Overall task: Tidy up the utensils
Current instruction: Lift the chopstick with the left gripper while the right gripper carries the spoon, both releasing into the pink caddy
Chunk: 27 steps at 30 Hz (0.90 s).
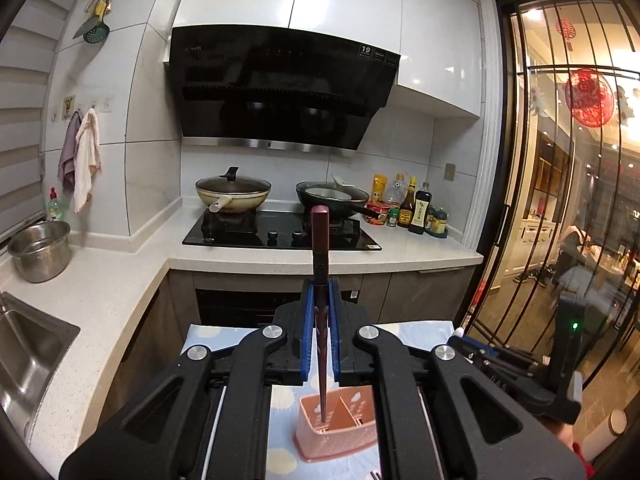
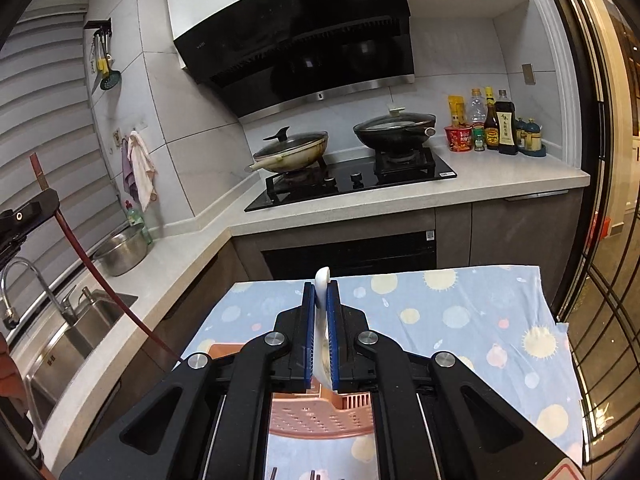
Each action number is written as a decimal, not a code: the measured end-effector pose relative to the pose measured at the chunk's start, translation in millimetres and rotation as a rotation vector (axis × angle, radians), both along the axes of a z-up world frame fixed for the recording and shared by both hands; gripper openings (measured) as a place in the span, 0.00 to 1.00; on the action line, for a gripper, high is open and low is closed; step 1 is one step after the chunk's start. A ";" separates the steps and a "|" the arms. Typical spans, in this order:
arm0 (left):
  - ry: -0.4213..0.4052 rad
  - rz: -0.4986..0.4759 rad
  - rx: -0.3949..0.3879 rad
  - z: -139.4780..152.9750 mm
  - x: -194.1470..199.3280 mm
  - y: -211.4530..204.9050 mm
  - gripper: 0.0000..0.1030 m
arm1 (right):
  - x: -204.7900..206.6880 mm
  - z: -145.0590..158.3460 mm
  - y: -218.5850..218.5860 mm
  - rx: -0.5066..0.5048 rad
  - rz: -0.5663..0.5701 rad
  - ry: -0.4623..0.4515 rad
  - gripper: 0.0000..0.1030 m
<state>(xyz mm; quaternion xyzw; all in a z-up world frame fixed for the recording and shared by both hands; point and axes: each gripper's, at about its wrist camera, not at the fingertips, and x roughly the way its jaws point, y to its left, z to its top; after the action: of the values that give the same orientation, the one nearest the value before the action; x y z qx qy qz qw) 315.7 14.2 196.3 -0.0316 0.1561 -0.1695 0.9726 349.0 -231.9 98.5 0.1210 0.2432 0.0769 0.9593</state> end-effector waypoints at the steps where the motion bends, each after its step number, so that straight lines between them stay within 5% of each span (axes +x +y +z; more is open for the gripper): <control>1: 0.008 -0.002 -0.004 -1.5 7.0 -1.2 0.07 | 6.6 -4.0 -0.4 0.001 0.001 0.010 0.05; 9: 0.124 0.026 0.044 -52.1 38.6 -15.6 0.07 | 30.3 -46.5 -4.0 -0.012 -0.004 0.099 0.06; 11: 0.147 0.039 0.058 -62.2 38.9 -16.0 0.15 | 23.7 -51.5 -5.5 -0.032 -0.028 0.085 0.09; 13: 0.146 0.061 0.062 -68.2 33.8 -14.9 0.42 | 14.5 -52.1 -6.7 -0.051 -0.039 0.075 0.11; 16: 0.120 0.105 0.085 -73.1 16.2 -13.6 0.59 | -5.4 -48.9 -10.5 -0.055 -0.045 0.056 0.18; 20: 0.106 0.117 0.099 -80.4 -13.5 -5.7 0.72 | -43.0 -44.3 -16.8 -0.058 -0.055 0.034 0.34; 27: 0.157 0.118 0.120 -110.6 -70.2 11.9 0.80 | -123.0 -56.2 -18.0 -0.071 -0.063 0.054 0.40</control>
<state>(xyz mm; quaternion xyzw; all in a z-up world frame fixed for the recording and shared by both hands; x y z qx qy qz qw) 245.5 26.1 85.6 0.0041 0.2393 -0.0993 0.9658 226.0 -249.9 42.2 0.0965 0.2676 0.0348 0.9581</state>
